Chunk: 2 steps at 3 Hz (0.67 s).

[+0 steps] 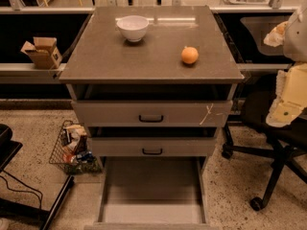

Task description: Place orange into bottom drawer

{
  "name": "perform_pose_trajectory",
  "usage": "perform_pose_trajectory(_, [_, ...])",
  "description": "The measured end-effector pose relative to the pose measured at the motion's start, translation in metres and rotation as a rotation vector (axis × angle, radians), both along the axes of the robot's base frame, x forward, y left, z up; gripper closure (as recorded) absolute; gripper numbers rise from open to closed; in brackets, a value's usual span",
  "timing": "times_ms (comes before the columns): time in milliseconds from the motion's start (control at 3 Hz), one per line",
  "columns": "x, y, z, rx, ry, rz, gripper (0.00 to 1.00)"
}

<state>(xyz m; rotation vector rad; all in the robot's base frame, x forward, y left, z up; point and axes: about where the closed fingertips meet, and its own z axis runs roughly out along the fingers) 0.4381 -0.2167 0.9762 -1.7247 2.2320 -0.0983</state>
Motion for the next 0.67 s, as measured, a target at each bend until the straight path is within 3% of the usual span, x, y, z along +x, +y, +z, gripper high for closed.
perform_pose_trajectory(333, [0.0,0.0,0.001,0.003,-0.008,-0.003,0.0])
perform_pose_trajectory(667, [0.014,0.0,-0.008,0.088,-0.025,-0.04,0.0])
